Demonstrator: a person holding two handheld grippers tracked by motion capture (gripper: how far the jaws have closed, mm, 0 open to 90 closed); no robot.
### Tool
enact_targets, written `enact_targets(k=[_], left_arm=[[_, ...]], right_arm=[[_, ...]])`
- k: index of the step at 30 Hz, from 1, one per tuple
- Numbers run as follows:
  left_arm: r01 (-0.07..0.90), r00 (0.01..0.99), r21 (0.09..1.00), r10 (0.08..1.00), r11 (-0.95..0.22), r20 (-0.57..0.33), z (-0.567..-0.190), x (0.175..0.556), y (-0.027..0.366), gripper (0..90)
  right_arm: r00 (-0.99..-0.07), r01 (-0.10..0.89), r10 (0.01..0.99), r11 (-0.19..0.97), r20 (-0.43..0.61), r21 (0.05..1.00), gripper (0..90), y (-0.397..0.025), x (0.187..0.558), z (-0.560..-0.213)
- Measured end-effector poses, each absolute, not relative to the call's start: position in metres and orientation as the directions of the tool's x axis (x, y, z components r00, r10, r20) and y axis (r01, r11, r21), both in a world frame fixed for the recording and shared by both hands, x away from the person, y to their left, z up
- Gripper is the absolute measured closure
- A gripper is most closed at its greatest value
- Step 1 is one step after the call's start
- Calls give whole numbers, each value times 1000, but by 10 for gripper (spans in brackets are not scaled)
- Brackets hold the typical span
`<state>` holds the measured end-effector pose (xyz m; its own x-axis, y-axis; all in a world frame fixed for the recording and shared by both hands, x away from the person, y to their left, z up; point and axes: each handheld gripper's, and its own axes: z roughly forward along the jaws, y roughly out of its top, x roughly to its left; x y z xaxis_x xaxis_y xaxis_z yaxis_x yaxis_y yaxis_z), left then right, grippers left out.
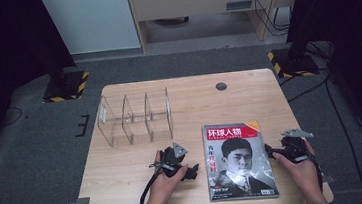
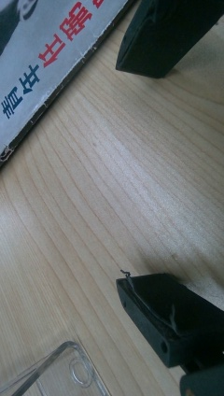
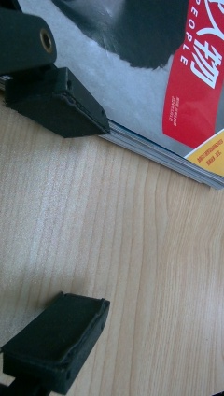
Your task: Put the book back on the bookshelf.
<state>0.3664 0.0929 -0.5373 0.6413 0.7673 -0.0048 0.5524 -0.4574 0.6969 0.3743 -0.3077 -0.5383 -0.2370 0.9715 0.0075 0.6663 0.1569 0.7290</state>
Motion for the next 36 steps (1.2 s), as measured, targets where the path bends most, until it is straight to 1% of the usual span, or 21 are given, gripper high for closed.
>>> enact_targets(k=[2, 3, 4, 6, 10, 17, 19, 22, 28, 32, 36], left_arm=[[553, 643, 695, 766, -460, -5, -537, 366, 93, 7], [547, 644, 706, 765, -449, -13, -535, 366, 92, 60], [551, 646, 712, 763, -435, -34, -534, 366, 91, 77], [551, 653, 718, 755, -426, -53, -533, 364, 89, 74], [536, 665, 733, 745, -419, -61, -530, 361, 84, 70], [505, 688, 760, 722, -409, -70, -525, 355, 75, 77], [494, 697, 765, 714, -413, -65, -524, 353, 74, 125], [496, 707, 768, 702, -405, -87, -523, 350, 71, 135], [476, 737, 775, 669, -416, -93, -523, 345, 63, 159], [446, 758, 777, 649, -445, -64, -524, 339, 55, 210], [434, 779, 773, 624, -463, -64, -526, 334, 46, 220]], right_arm=[[-237, 666, 971, 155, 10, 729, 138, -308, 374, -538], [-241, 668, 970, 151, 20, 729, 135, -309, 374, -538], [-238, 668, 971, 145, 26, 730, 129, -309, 374, -538], [-236, 671, 971, 138, 33, 728, 116, -310, 374, -537], [-244, 640, 969, 127, 43, 758, 129, -308, 372, -529], [-304, 605, 951, 145, 59, 783, 142, -297, 367, -520], [-322, 603, 945, 156, 60, 782, 145, -294, 367, -520], [-353, 606, 933, 175, 65, 776, 146, -291, 368, -522], [-415, 619, 906, 217, 80, 755, 142, -280, 368, -527], [-434, 635, 897, 238, 84, 735, 135, -276, 368, -531], [-455, 636, 887, 260, 81, 726, 134, -273, 368, -534]])
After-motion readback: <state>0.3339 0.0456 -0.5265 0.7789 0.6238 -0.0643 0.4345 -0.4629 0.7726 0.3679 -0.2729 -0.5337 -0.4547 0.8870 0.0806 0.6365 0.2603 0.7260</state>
